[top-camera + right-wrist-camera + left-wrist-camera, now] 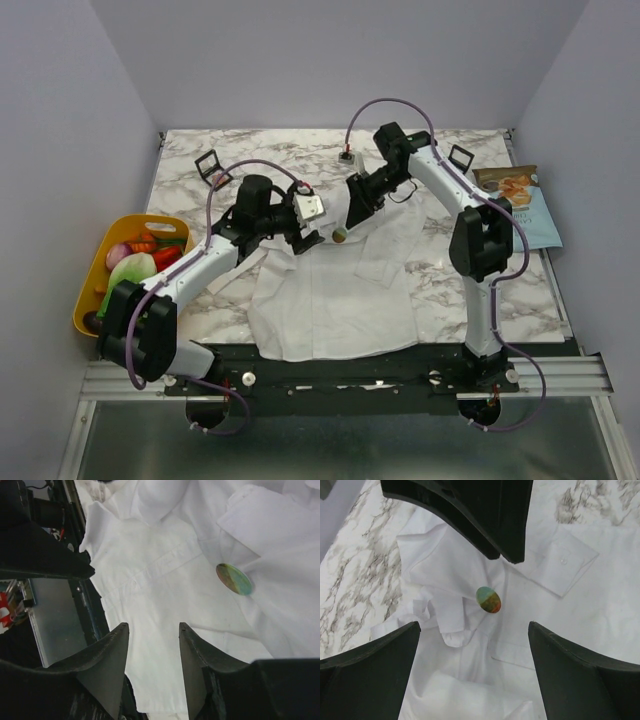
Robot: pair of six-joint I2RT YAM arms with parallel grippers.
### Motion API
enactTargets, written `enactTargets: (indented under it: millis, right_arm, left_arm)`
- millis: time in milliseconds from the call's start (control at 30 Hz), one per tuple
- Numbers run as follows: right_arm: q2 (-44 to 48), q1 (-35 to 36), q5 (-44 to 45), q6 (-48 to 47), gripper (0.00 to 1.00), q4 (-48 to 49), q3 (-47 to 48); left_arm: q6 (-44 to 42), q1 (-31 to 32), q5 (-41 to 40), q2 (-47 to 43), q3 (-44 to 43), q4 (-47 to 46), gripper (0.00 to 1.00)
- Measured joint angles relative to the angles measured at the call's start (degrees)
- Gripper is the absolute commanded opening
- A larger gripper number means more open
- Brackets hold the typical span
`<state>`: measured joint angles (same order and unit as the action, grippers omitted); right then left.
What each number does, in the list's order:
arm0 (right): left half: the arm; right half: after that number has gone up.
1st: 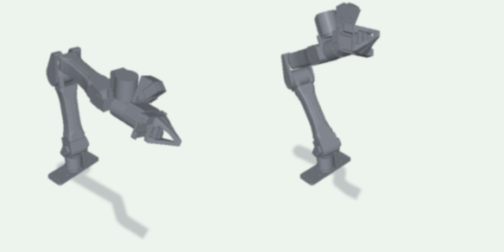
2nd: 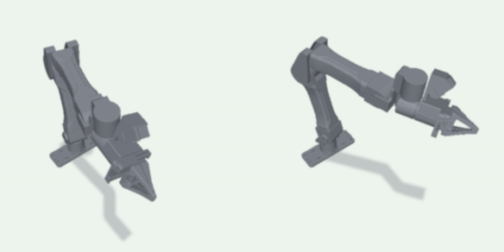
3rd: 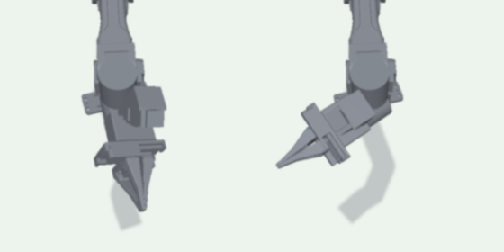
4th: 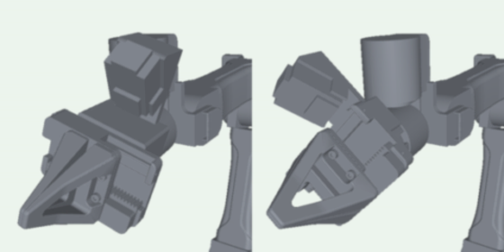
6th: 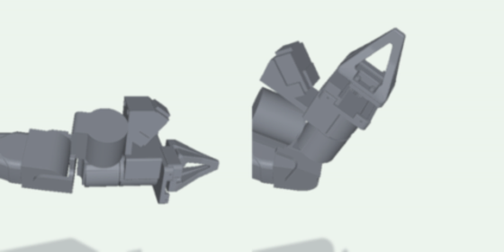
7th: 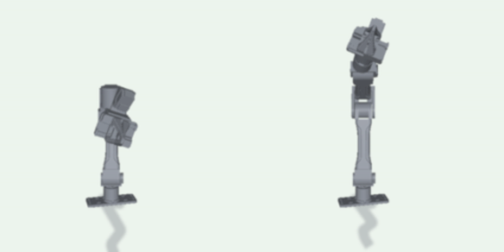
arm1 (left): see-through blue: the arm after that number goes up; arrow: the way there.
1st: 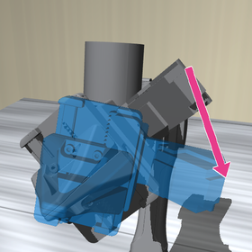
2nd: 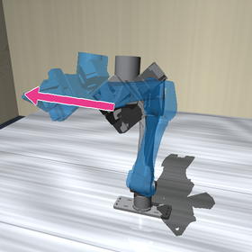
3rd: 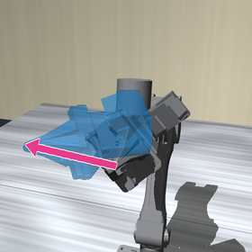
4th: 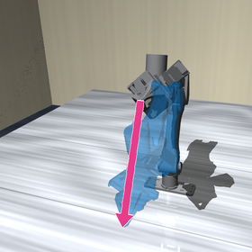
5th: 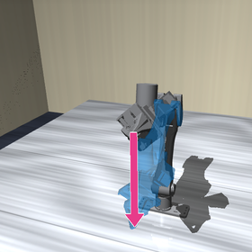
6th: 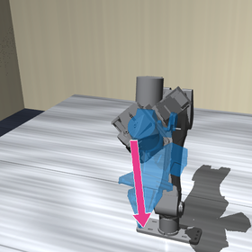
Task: Remove the brooch from the garment
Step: Remove the brooch from the clothes.
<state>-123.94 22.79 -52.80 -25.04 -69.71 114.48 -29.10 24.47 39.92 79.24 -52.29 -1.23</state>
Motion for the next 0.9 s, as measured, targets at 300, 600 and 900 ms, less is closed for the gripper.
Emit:
enactTargets:
  millis: [300, 600, 900]
  right_arm:
    - [3.6, -8.5, 0.9, 1.4, 0.68, 0.9, -1.9]
    - [11.8, -10.8, 3.4, -0.7, 0.91, -1.2, -9.6]
    - [14.7, -13.8, 3.4, -2.5, 0.91, -2.2, -12.9]
  left_arm:
    - [-10.1, 8.8, -13.3, 2.8, 5.6, -5.2, 0.99]
    - [-19.8, 16.4, -28.7, 9.9, 6.6, -18.5, 0.99]
    - [-28.4, 19.9, -34.1, 13.9, 11.0, -24.6, 0.99]
